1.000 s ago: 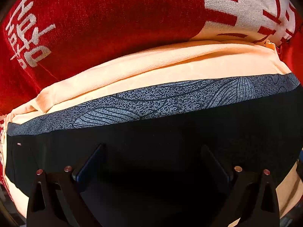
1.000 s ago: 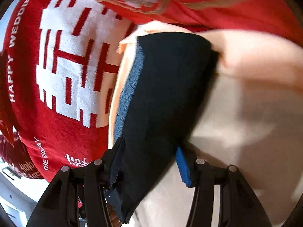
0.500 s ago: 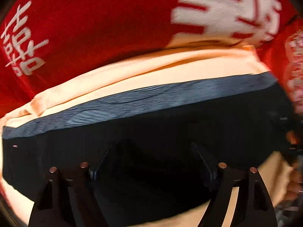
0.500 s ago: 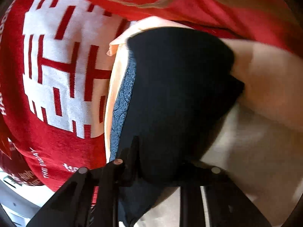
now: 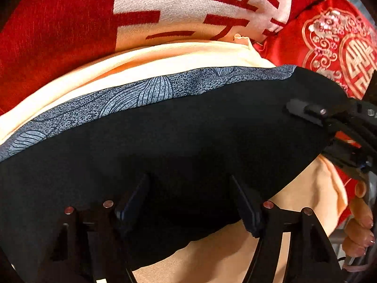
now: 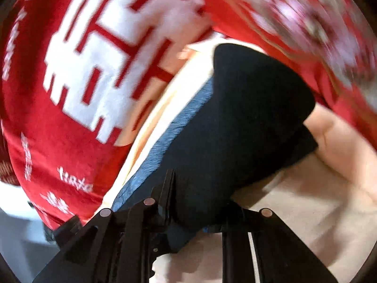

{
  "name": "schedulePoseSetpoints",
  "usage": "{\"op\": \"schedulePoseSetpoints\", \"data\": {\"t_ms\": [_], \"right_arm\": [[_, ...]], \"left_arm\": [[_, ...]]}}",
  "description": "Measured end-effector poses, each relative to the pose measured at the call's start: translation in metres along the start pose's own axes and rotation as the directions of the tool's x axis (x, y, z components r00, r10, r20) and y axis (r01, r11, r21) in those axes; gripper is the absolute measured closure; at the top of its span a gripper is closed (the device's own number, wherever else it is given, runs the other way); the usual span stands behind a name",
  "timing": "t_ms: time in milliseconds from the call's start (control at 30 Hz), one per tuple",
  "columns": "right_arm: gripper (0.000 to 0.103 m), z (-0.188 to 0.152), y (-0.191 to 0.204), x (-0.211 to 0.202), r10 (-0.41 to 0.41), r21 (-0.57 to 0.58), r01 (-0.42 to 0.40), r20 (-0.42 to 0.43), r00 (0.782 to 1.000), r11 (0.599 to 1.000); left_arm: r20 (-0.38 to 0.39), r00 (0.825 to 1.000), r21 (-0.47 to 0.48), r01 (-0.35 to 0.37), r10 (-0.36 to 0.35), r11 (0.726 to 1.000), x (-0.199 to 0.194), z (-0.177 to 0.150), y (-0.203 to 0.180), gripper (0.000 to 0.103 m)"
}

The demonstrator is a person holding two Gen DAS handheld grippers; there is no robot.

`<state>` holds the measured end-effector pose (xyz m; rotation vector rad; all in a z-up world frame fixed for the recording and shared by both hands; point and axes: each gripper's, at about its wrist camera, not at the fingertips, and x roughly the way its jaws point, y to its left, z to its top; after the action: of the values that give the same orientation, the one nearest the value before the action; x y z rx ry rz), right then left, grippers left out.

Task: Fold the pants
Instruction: 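Grasp the folded trouser bundle with the right tool while the left tool holds its edge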

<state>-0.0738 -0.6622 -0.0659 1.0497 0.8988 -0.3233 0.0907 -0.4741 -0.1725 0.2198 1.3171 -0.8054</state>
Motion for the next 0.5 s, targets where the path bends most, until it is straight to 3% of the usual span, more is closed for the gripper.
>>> {"op": "schedulePoseSetpoints", "data": {"t_ms": [133, 300, 433, 500], "right_arm": [[0.083, -0.006, 0.046, -0.005, -0.037, -0.164, 0.036, 0.0, 0.999, 0.986], [0.083, -0.026, 0.101, 0.001, -0.132, -0.372, 0.126, 0.008, 0.991, 0.92], [0.083, -0.038, 0.129, 0.004, -0.18, -0.446, 0.175, 0.032, 0.983, 0.878], [0.083, -0.052, 0.148, 0.01, -0.227, -0.519, 0.225, 0.059, 0.972, 0.825]], "left_arm": [[0.008, 1.0, 0.024, -0.012, 0.012, 1.0, 0.002, 0.0, -0.005, 0.031], [0.018, 1.0, 0.045, 0.015, -0.016, 0.999, -0.005, -0.004, 0.0, 0.031], [0.023, 0.999, -0.059, 0.05, -0.049, 0.997, -0.034, -0.012, 0.034, 0.031], [0.036, 0.999, -0.08, 0.02, -0.017, 0.997, -0.054, -0.019, 0.057, 0.031]]}}
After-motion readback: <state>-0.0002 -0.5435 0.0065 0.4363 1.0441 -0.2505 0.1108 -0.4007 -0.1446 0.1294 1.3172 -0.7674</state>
